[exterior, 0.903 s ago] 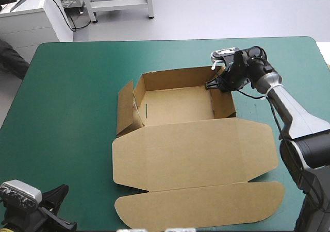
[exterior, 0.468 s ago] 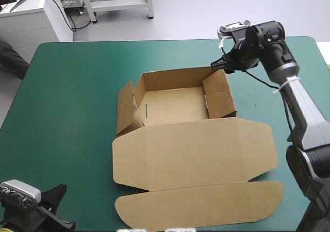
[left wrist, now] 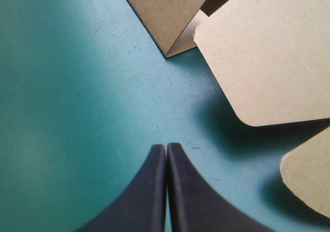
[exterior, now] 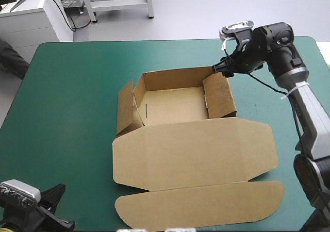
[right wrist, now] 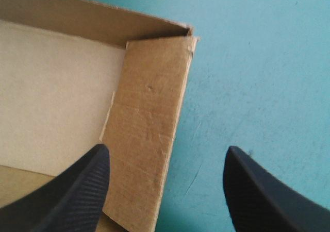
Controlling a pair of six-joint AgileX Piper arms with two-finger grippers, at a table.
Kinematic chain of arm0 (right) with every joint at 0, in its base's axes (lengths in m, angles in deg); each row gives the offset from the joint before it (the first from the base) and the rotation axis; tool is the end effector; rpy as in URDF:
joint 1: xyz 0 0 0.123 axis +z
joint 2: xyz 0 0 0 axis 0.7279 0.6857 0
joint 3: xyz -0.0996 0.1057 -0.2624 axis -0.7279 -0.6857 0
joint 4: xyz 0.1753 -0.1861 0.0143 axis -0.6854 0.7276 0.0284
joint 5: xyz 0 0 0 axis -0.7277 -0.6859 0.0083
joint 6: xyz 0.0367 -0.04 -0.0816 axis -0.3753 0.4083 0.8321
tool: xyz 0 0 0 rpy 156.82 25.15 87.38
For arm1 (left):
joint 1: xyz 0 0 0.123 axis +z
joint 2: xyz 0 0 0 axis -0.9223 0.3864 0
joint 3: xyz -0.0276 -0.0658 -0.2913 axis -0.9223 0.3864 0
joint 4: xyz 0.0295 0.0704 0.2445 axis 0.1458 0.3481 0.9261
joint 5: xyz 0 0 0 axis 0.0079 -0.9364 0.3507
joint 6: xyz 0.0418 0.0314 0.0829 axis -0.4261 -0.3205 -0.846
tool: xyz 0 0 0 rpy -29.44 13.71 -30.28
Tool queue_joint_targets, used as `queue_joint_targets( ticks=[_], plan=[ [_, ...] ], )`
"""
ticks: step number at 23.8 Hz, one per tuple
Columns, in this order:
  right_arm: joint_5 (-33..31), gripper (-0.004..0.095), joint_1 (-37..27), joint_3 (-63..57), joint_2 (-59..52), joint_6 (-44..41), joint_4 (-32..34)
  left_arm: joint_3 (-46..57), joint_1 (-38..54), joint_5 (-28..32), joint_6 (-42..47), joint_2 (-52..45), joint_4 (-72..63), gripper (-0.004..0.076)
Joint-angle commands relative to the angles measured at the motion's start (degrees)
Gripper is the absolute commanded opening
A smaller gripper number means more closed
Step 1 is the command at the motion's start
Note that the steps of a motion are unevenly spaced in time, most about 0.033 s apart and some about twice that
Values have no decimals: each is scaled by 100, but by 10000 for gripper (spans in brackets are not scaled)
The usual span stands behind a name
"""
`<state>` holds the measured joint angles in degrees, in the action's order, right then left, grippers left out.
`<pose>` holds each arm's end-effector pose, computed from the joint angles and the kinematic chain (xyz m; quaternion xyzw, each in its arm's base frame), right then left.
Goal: Fold the box
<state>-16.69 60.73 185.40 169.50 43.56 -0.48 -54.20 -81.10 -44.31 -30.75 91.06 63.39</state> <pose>0.3785 0.0944 0.4089 -0.1397 0.9489 0.0279 0.2817 0.0005 -0.0077 0.3005 0.1668 0.8498 -0.0673 0.4955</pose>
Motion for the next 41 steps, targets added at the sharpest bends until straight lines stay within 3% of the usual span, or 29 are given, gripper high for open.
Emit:
queue_joint_targets(
  ticks=[1,10,13,16,17,18,24,33,41],
  plan=[
    [-18,594,-18,-254,-73,62,101,-126,13,375,38,85,-35,-8],
    [-29,588,-18,-596,811,62,-278,-126,13,375,38,85,-59,-8],
    [-29,512,-18,-596,971,-3,-427,-126,13,375,38,85,-59,-8],
    [-29,279,-18,-596,992,-64,-481,-126,13,375,38,85,-59,-8],
    [-29,38,-18,-596,982,-132,-455,-126,13,375,38,85,-59,-8],
    [-29,-13,-18,-596,982,-159,-415,-126,13,375,38,85,-59,-8],
    [-29,-19,-18,-575,850,-273,-307,-126,13,375,38,85,-59,-8],
    [-29,-19,-30,-563,-1080,-522,560,-126,13,375,38,85,-59,-8],
    [-29,-19,-30,-563,-2212,-631,616,-126,13,452,34,85,-84,-8]
  ],
)
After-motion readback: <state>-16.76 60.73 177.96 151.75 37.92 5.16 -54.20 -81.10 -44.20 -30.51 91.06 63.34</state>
